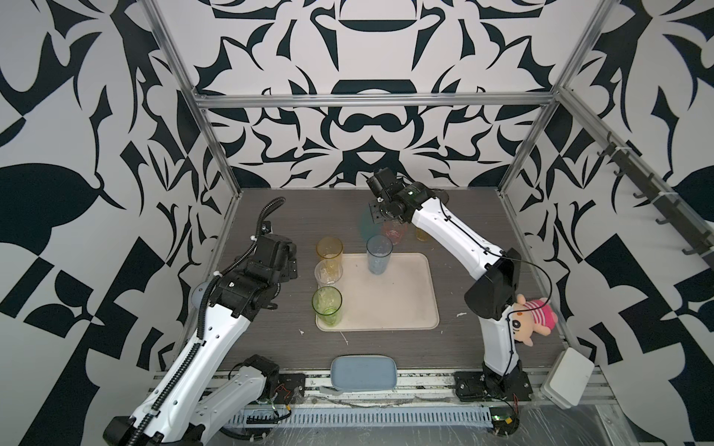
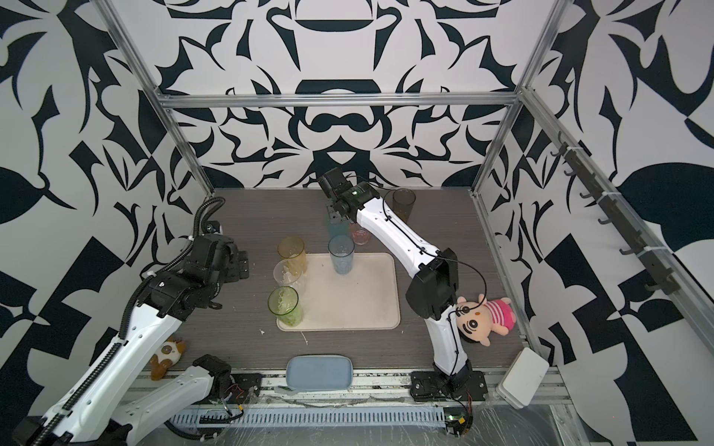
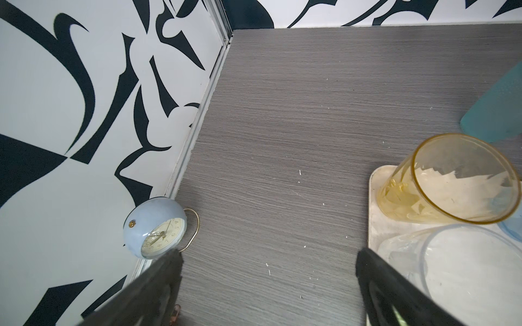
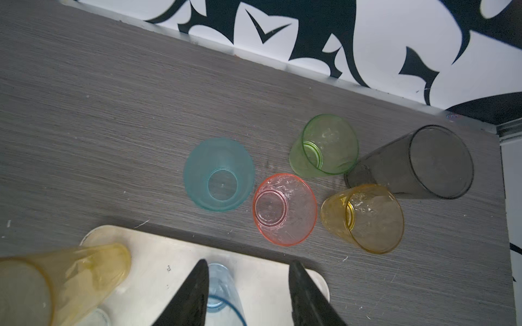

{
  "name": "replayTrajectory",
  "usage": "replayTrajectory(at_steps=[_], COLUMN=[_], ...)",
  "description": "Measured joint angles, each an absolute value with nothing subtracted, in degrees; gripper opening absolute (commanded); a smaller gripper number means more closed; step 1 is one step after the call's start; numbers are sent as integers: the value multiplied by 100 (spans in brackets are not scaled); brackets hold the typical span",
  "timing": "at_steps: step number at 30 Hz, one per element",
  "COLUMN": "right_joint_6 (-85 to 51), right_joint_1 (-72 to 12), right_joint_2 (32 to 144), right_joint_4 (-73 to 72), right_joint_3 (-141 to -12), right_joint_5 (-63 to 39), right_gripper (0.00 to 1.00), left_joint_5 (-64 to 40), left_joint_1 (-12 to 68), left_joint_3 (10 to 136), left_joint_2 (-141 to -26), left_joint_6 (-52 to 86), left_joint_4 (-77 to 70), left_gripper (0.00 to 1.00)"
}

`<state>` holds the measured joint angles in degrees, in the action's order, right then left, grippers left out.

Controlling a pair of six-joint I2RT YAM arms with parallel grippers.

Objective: Place the glasses into the tray
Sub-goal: Pick up the glass from the top-center of the table.

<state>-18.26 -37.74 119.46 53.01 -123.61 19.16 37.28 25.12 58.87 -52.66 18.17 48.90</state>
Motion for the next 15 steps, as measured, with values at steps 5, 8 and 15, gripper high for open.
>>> replayTrajectory(at_steps=[5,8,15], right_joint_6=[-1870,-1927,-2040], right_joint_1=[-3522,-3398,-3260], right_joint_2=[12199,12248,12363], right_joint_4=[5260,5227,5140], right_joint_3=[-12361,-12363,-12390], right_joint_5=[1636,1500,1258], right_gripper=[49,48,47], left_joint_5=[3728,3728,3728], left_joint_1=[2512,2515,2512], left_joint_3=[5887,5887,5887], left_joint_2=[-5266,-5266,-5251], left_joint_6=[1817,1820,1820], left_joint_4=[4888,4890,4890], left_gripper=[99,100,100])
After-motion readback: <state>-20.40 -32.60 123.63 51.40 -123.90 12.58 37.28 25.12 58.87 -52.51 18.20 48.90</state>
